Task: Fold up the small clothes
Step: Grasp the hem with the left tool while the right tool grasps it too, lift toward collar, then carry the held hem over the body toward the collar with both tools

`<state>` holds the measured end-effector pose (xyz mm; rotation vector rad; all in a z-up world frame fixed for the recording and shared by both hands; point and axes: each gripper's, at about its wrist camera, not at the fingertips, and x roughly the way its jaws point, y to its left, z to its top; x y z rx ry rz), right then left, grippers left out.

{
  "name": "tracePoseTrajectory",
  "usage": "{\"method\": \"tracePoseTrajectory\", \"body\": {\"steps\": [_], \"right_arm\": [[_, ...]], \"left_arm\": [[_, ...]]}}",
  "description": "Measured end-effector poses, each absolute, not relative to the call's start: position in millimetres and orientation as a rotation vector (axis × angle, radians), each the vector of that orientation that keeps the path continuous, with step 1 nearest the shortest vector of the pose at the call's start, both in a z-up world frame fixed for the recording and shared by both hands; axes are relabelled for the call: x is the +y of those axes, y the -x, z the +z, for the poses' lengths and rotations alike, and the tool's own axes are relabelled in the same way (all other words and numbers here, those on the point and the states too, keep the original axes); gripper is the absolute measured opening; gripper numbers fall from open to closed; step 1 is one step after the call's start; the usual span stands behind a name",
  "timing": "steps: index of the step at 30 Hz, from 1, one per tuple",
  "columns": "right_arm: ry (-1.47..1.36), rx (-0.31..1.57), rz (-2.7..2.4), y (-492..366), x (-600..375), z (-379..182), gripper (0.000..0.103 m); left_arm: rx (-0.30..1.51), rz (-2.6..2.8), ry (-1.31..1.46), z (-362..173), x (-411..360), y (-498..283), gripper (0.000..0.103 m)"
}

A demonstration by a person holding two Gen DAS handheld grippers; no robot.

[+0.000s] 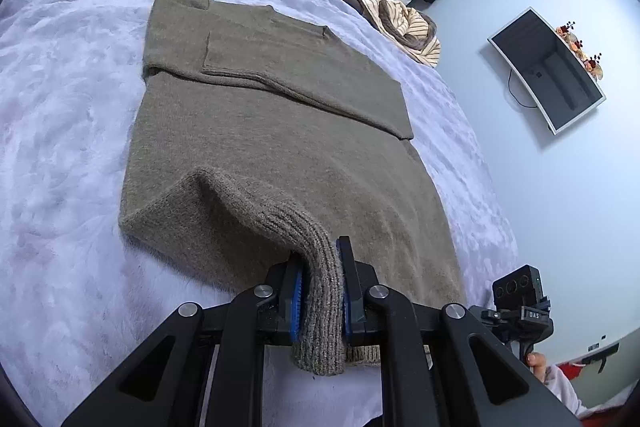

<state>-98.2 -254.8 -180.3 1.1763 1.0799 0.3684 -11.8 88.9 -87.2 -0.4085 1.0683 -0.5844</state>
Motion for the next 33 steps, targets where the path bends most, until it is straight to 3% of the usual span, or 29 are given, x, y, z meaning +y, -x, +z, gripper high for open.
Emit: {"method": "tracePoseTrajectory", "body": {"steps": [1, 2, 8, 17, 28, 29, 30, 31, 32, 33], "right_arm": [[-1.193, 1.056, 0.372, 97.3, -253.3, -181.0, 0.012], [-1.215, 1.013, 0.379, 93.9, -252.6, -179.5, 0.010], [-1.257, 0.797, 0.515, 47.3, -258.7, -135.3, 0.010], [-1.102, 0.741, 0.614, -84.7, -261.0, -77.6, 0.009], [-1.118, 0.803, 0.409, -244.5, -303.3, -112.9, 0.010], [-1.121, 0.840, 0.351, -254.9, -306.8, -126.7, 0.010], [-1.122, 0.877, 0.310, -262.1, -309.1, -139.3, 0.013], [-1.117, 0.933, 0.262, -267.7, -310.6, -154.5, 0.013], [-1.113, 0.978, 0.224, -269.7, -312.1, -168.0, 0.014], [-1.118, 1.024, 0.192, -269.2, -312.5, -182.0, 0.015]], "left_arm": [[1.066, -0.576, 0.412, -86.6, 89.9, 12.3, 0.016], [1.060, -0.569, 0.423, -85.1, 92.0, 12.9, 0.016], [0.976, -0.547, 0.456, -61.6, 104.3, -2.8, 0.016], [0.896, -0.536, 0.484, -42.6, 103.9, -89.5, 0.016], [0.838, -0.349, 0.342, -52.8, 92.2, -223.5, 0.017], [0.857, -0.344, 0.323, -57.5, 91.0, -228.9, 0.027], [0.885, -0.344, 0.311, -63.1, 89.5, -231.1, 0.069], [0.907, -0.333, 0.297, -69.0, 88.6, -230.3, 0.091], [0.893, -0.326, 0.276, -74.4, 87.9, -223.0, 0.102], [0.886, -0.358, 0.249, -78.4, 85.5, -216.4, 0.102]]}}
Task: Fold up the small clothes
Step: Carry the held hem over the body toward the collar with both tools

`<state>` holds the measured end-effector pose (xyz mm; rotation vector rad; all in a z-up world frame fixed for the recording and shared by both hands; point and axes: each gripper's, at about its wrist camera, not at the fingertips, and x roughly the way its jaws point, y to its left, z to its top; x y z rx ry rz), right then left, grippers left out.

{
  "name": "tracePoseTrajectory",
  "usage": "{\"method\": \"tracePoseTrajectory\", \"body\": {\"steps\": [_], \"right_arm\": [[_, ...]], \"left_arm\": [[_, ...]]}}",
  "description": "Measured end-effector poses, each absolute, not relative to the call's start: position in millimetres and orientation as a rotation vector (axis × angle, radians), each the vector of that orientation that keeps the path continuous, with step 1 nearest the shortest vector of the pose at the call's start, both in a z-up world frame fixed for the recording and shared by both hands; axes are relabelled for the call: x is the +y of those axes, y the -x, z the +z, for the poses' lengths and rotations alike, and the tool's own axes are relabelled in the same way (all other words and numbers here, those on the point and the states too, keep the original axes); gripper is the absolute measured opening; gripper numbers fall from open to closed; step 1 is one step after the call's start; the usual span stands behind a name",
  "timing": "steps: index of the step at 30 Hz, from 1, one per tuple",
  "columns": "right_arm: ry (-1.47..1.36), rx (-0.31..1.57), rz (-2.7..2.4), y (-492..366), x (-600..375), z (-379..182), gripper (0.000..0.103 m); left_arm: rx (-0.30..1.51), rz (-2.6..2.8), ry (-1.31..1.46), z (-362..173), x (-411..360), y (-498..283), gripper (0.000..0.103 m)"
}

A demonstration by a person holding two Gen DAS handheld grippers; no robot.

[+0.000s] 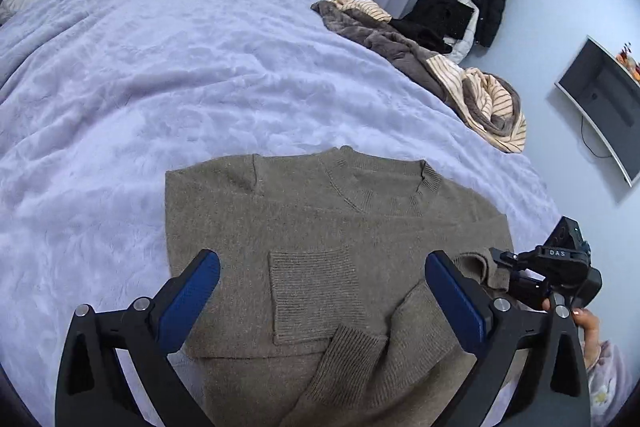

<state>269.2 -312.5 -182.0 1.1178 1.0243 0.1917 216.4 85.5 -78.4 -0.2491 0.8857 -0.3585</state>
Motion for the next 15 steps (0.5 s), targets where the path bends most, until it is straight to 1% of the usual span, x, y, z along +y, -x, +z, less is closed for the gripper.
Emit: {"method": "tracePoseTrajectory", "body": {"steps": [3, 5, 8, 9, 11, 13, 14, 15], "right_arm": [[-1.189, 0.981, 0.230, -256.0, -317.7, -197.1, 0.017], [-1.193, 0.972, 0.243, -249.0, -321.6, -197.1, 0.018], [-1.168, 0.984, 0.251, -245.4, -323.2, -194.2, 0.022], [-1.163, 0.986, 0.252, -244.6, -323.1, -193.2, 0.024], [-1.159, 0.983, 0.257, -240.8, -321.7, -189.5, 0.030], [-1.153, 0.982, 0.258, -241.3, -317.2, -185.6, 0.035], [-1.149, 0.985, 0.259, -241.5, -315.6, -185.2, 0.036], [-1.147, 0.990, 0.259, -241.5, -314.1, -185.5, 0.036]], "left_arm": [[0.993, -0.440, 0.160, -99.3, 72.7, -204.1, 0.102], [1.078, -0.481, 0.134, -115.5, 64.5, -198.7, 0.102], [1.179, -0.527, 0.104, -133.2, 51.6, -191.5, 0.100], [1.210, -0.545, 0.100, -137.2, 47.0, -191.5, 0.089], [1.284, -0.583, 0.121, -146.9, 39.4, -194.4, 0.076], [1.320, -0.596, 0.172, -154.5, 37.5, -199.2, 0.074], [1.328, -0.600, 0.202, -156.5, 37.8, -201.8, 0.072], [1.335, -0.605, 0.232, -156.7, 38.5, -203.0, 0.066]]}}
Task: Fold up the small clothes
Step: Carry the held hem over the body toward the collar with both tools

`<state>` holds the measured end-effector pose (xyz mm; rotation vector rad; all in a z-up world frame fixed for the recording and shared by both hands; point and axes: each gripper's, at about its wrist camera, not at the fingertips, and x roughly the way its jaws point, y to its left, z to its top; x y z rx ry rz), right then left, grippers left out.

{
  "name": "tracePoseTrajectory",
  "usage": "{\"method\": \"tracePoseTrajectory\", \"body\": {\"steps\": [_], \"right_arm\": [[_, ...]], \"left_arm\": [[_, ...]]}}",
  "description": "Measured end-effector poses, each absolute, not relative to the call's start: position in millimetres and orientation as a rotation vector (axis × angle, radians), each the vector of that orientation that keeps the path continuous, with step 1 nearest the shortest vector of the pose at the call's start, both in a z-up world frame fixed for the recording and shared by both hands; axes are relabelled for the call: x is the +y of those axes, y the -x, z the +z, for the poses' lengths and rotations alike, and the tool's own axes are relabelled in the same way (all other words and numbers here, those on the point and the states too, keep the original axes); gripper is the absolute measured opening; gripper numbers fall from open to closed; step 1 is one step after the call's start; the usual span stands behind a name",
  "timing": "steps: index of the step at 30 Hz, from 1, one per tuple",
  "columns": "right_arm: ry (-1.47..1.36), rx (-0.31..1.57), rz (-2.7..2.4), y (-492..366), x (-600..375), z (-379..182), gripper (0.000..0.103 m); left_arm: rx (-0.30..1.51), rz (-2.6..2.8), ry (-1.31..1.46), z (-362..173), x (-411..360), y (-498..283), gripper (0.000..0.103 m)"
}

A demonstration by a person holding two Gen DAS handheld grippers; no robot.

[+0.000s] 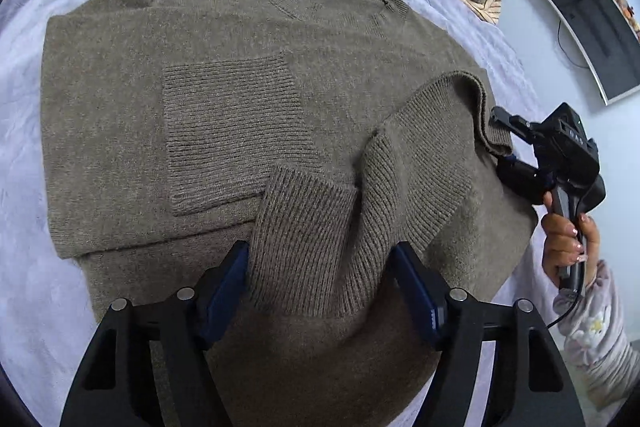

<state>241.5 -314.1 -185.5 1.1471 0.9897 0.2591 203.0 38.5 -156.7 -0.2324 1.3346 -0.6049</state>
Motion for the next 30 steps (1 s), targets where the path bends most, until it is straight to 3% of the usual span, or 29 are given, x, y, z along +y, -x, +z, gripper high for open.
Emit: {"method": "tracePoseTrajectory", "body": {"steps": [4, 5, 6, 7, 10, 11, 12, 15, 17, 20, 30], "right_arm": [[-1.159, 0.992, 0.263, -238.7, -314.1, -185.7, 0.036], [-1.167, 0.989, 0.264, -239.4, -314.6, -186.0, 0.036], [-1.178, 0.985, 0.264, -240.3, -315.6, -186.9, 0.036], [-1.190, 0.980, 0.262, -240.6, -316.3, -187.7, 0.036], [-1.218, 0.949, 0.293, -245.0, -314.1, -188.0, 0.033], [-1.197, 0.935, 0.287, -244.9, -312.8, -184.5, 0.025], [-1.181, 0.923, 0.281, -244.4, -311.6, -180.7, 0.007], [-1.178, 0.862, 0.314, -241.9, -314.3, -166.8, 0.007], [-1.179, 0.808, 0.332, -241.8, -320.2, -154.1, 0.007], [-1.183, 0.768, 0.347, -249.7, -327.3, -141.5, 0.007], [-1.187, 0.796, 0.235, -304.8, -342.1, -153.3, 0.007]], "left_arm": [[1.345, -0.624, 0.346, -157.4, 42.5, -206.6, 0.066], [1.337, -0.618, 0.354, -157.4, 42.8, -205.9, 0.053], [1.335, -0.615, 0.355, -158.2, 41.4, -205.7, 0.026], [1.340, -0.620, 0.372, -159.4, 40.5, -205.8, 0.021], [1.286, -0.583, 0.376, -148.1, 40.9, -200.4, 0.019], [1.255, -0.574, 0.371, -140.2, 43.7, -196.5, 0.019], [1.218, -0.566, 0.376, -130.1, 47.1, -193.1, 0.019], [1.106, -0.546, 0.386, -97.5, 61.6, -189.9, 0.018], [1.039, -0.530, 0.364, -77.4, 69.3, -196.7, 0.009], [0.979, -0.500, 0.363, -62.7, 81.7, -218.5, 0.009], [0.971, -0.318, 0.302, -98.2, 90.1, -300.9, 0.009]]}}
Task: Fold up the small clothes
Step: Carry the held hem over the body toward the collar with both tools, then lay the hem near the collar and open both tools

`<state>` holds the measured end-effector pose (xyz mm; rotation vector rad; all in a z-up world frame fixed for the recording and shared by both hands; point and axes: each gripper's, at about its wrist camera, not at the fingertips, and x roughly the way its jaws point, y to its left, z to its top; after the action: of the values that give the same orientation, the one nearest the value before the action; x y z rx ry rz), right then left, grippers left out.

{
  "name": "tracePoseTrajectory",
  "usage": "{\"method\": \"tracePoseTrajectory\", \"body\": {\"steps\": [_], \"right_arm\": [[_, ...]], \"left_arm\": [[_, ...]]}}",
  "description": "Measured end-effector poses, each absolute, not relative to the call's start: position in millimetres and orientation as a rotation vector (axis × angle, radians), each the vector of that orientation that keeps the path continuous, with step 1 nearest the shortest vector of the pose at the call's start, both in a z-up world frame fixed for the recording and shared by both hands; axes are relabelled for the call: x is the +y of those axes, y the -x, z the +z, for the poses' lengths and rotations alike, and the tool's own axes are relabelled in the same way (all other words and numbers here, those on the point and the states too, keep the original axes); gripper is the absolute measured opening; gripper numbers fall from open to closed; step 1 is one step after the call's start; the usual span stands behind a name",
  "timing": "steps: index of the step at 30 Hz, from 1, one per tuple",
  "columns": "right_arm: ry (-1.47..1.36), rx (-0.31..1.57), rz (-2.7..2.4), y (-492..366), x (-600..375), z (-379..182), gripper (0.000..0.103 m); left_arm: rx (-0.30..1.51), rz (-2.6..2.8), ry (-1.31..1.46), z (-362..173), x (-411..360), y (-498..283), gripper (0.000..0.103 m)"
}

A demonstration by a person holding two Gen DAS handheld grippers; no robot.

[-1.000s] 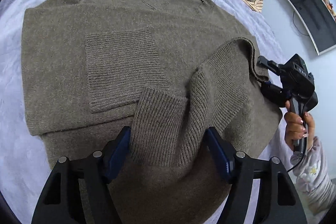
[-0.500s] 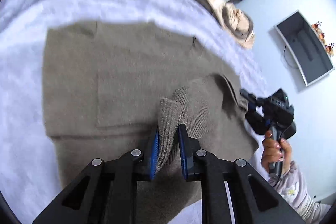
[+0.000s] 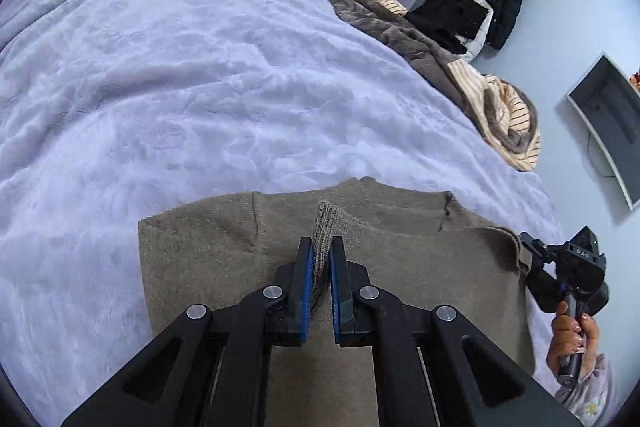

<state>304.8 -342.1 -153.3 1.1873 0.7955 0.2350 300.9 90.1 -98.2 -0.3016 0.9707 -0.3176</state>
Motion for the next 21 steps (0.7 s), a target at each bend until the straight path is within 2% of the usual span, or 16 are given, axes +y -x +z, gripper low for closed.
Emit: {"method": "tracePoseTrajectory", "body": {"steps": [8, 11, 13, 18, 21], "right_arm": [[-1.228, 0.843, 0.165, -319.3, -349.9, -184.0, 0.008], [-1.210, 0.817, 0.169, -317.1, -353.1, -170.6, 0.013], [-1.172, 0.783, 0.181, -311.5, -352.3, -157.2, 0.020], [-1.067, 0.724, 0.233, -288.0, -340.3, -125.3, 0.021], [-0.954, 0.824, 0.268, -293.0, -318.8, -125.1, 0.021]], "left_arm": [[0.994, -0.161, 0.282, -138.1, 94.7, -319.8, 0.009], [0.993, -0.092, 0.330, -134.9, 109.5, -316.2, 0.012], [0.946, -0.057, 0.324, -123.1, 117.4, -307.3, 0.012], [0.923, -0.251, 0.274, -101.1, 106.3, -285.4, 0.012], [0.963, -0.383, 0.267, -104.8, 83.8, -281.3, 0.012]]}}
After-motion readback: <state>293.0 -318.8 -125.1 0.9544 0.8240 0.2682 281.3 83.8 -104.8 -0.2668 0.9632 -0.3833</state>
